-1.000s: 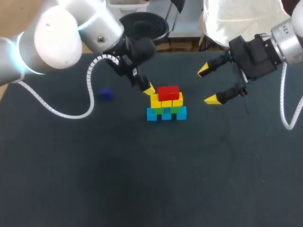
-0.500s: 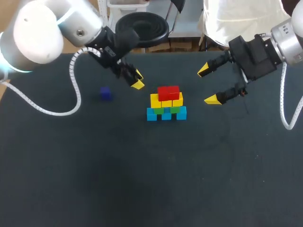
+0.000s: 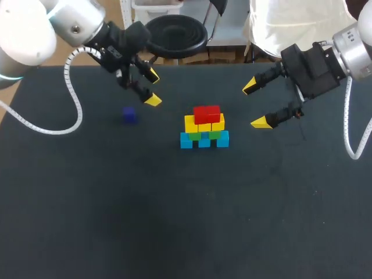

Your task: Place the blue cubes, place green cubes on the blue cubes, place the yellow cubes on the green cubes, then place the red cubes on the yellow cubes, and place purple cube on the red cubes.

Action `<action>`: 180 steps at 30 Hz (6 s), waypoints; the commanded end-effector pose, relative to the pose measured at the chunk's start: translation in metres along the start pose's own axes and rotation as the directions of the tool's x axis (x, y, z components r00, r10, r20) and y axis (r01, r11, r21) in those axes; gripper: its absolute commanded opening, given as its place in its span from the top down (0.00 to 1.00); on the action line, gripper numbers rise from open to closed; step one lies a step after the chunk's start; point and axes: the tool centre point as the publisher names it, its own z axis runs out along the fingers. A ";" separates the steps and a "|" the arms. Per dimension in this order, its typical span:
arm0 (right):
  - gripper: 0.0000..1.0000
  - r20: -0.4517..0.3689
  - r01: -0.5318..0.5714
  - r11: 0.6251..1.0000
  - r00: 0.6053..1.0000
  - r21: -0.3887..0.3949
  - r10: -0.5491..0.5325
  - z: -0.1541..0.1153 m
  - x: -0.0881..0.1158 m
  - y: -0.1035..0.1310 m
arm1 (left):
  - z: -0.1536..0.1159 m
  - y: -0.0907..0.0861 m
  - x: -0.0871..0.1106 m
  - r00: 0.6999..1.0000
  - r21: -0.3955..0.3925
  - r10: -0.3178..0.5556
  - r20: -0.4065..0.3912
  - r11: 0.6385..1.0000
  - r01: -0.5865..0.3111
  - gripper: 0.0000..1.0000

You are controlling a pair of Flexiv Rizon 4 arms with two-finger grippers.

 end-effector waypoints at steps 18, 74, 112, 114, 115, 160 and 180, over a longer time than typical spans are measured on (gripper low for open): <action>0.00 0.002 0.001 1.000 1.000 0.000 -0.001 0.000 0.000 0.000 | -0.007 0.027 0.050 0.998 -0.018 -0.066 -0.001 0.998 0.066 0.00; 0.00 0.002 0.001 1.000 1.000 0.000 -0.001 0.000 0.000 0.000 | 0.020 0.048 0.134 0.984 -0.049 -0.137 -0.113 0.990 0.132 0.00; 0.00 0.002 0.001 1.000 1.000 0.000 -0.001 0.000 0.000 0.000 | 0.039 0.053 0.123 0.985 -0.079 -0.087 -0.147 0.994 0.076 0.00; 0.00 0.002 0.001 1.000 1.000 0.000 -0.001 0.000 0.000 0.000 | 0.036 0.055 0.124 0.985 -0.086 -0.098 -0.144 0.993 0.087 0.00; 0.00 0.002 0.001 1.000 1.000 0.000 -0.001 0.000 0.000 0.000 | 0.033 0.056 0.124 0.986 -0.089 -0.100 -0.137 0.992 0.088 0.00; 0.00 0.002 0.001 1.000 1.000 0.000 -0.001 0.000 0.000 0.000 | 0.049 0.088 0.143 0.966 -0.095 -0.131 -0.223 0.989 0.113 0.00; 0.00 0.002 0.001 1.000 1.000 0.000 -0.001 0.000 0.000 0.000 | 0.045 0.085 0.147 0.966 -0.106 -0.143 -0.217 0.987 0.122 0.21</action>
